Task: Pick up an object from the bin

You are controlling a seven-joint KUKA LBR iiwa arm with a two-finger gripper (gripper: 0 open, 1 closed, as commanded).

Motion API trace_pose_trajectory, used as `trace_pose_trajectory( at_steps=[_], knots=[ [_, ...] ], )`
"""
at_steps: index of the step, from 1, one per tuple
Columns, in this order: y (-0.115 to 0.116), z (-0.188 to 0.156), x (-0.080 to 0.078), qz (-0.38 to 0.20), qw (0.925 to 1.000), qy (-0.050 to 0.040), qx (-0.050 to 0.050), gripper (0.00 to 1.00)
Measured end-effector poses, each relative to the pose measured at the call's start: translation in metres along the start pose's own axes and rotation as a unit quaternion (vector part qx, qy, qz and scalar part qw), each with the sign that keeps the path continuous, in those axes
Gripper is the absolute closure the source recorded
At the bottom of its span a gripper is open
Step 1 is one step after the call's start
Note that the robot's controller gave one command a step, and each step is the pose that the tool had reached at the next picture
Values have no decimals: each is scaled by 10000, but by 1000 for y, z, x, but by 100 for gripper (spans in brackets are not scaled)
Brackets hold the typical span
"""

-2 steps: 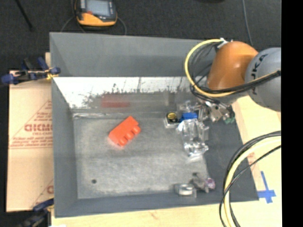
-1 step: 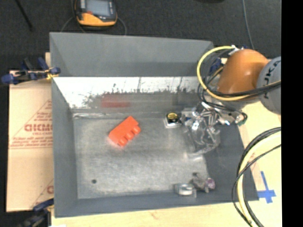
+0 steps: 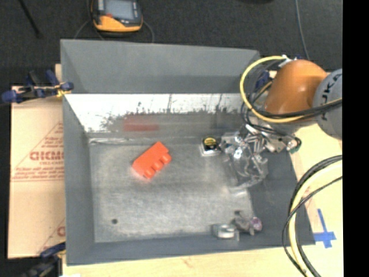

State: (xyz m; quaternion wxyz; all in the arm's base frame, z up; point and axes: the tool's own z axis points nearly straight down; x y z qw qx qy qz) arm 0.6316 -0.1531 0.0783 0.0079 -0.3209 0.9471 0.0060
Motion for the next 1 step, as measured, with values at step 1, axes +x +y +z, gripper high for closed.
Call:
trace_pose_trajectory(
  at_steps=[1],
  knots=[
    [39,-133,21,-568,9983,68,62,100]
  ],
)
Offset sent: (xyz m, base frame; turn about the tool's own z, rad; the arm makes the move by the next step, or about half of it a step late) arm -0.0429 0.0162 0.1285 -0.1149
